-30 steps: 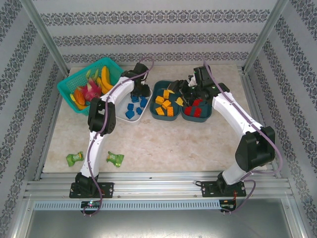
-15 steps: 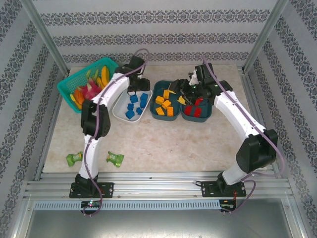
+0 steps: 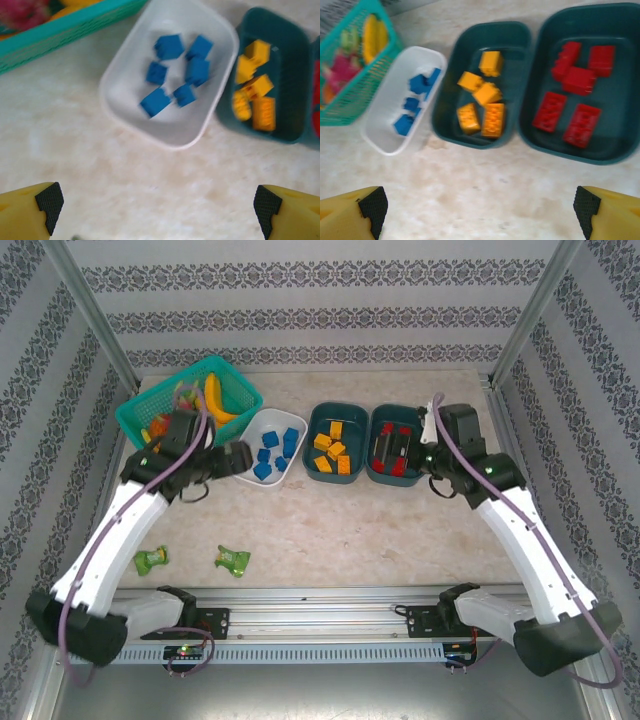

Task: Sort the legos into containers by color

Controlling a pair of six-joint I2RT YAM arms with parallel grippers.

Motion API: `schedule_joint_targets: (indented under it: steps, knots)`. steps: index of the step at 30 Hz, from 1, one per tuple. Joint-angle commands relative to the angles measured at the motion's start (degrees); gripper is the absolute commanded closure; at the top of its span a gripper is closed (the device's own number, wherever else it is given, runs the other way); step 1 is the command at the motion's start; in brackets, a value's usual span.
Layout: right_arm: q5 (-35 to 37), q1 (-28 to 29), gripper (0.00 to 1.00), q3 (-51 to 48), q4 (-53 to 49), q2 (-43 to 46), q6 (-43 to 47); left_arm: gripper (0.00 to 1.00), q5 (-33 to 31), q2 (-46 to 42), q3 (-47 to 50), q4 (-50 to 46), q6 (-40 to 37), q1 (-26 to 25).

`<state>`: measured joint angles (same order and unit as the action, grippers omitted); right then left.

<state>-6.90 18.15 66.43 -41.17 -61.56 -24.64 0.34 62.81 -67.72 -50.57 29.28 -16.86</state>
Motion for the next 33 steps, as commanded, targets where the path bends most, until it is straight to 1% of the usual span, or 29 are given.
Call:
schedule_joint_targets:
  steps: [1, 2, 3, 4, 5, 7, 9, 10, 11, 13, 15, 17, 19, 22, 23, 25, 26, 27, 28, 31, 33]
  knots:
    - [15.77, 0.74, 0.02, -6.32, 5.88, 2.79, 1.65, 0.00, -16.86, -6.37, 5.20, -2.26, 2.19, 0.57]
    - [19.63, 0.56, 0.02, -7.88, 7.08, 2.96, 0.06, 0.00, -22.28, -7.90, 7.29, -2.15, 2.97, 0.52]
    - [21.76, -0.09, 0.02, -10.45, 10.52, 3.13, 0.49, 0.00, -26.19, -9.88, 10.60, 0.21, 1.31, 0.57]
    - [23.27, -0.56, 0.02, -13.74, 15.15, 3.29, 2.08, 0.00, -26.97, -12.01, 14.70, 5.27, -5.01, 0.60]
    - [25.78, -0.76, 0.02, -16.68, 18.89, 3.27, 3.30, 0.00, -27.40, -13.86, 18.29, 9.73, -9.34, 0.57]
    - [30.49, -1.71, 0.02, -23.84, 27.87, 2.40, 8.79, 0.00, -29.10, -17.70, 27.36, 19.65, -21.52, 0.59]
    - [32.28, -3.27, 0.02, -28.59, 33.17, 0.34, 12.31, 0.00, -34.39, -20.00, 33.35, 25.23, -26.18, 0.94]
    - [32.44, -3.91, 0.02, -30.21, 35.16, -1.17, 13.51, 0.00, -34.16, -20.81, 36.01, 28.46, -28.68, 1.76]
    - [32.04, -4.62, 0.02, -31.62, 37.47, -2.96, 14.63, 0.00, -31.98, -21.38, 38.67, 31.41, -30.64, 2.81]
    - [31.09, -5.68, 0.02, -33.76, 42.49, -6.23, 17.46, 0.00, -28.39, -22.03, 43.08, 36.77, -31.63, 4.69]
    - [28.87, -6.90, 0.02, -36.03, 50.18, -8.77, 19.20, 0.00, -26.17, -21.60, 46.67, 41.08, -29.79, 7.46]
    - [25.91, -8.78, 0.02, -37.50, 57.77, -11.69, 19.67, 0.00, -22.16, -19.74, 49.35, 45.47, -27.93, 11.43]
    - [23.37, -10.55, 0.02, -37.28, 62.32, -14.85, 20.15, 0.00, -18.65, -16.38, 50.72, 50.76, -27.02, 14.93]
    - [19.17, -12.81, 0.02, -35.43, 68.22, -19.56, 21.52, 0.00, -13.55, -7.08, 47.82, 54.82, -26.02, 19.90]
    - [18.22, -13.18, 0.02, -33.80, 68.01, -21.21, 22.74, 0.00, -11.86, -3.36, 46.51, 56.65, -25.74, 21.02]
    - [17.02, -14.34, 0.02, -32.11, 69.76, -23.90, 23.71, 0.00, -10.64, 2.20, 45.57, 64.09, -25.86, 21.30]
    - [16.26, -15.29, 0.02, -31.18, 68.30, -25.19, 22.65, 0.00, -10.03, 5.49, 44.39, 66.92, -25.17, 21.66]
    - [15.10, -15.91, 0.02, -31.44, 69.70, -25.54, 22.19, 0.00, -9.33, 8.42, 43.12, 68.54, -24.66, 22.02]
    - [14.29, -16.13, 0.02, -31.11, 68.15, -25.12, 22.12, 0.00, -8.24, 11.57, 41.33, 69.99, -24.32, 22.45]
    - [11.98, -16.31, 0.02, -36.05, 75.37, -23.21, 22.74, 0.00, -6.13, 18.63, 38.45, 77.05, -24.21, 22.77]
    - [10.43, -16.56, 0.02, -39.94, 81.64, -22.44, 23.03, 0.00, -4.44, 21.80, 34.87, 74.43, -25.32, 23.33]
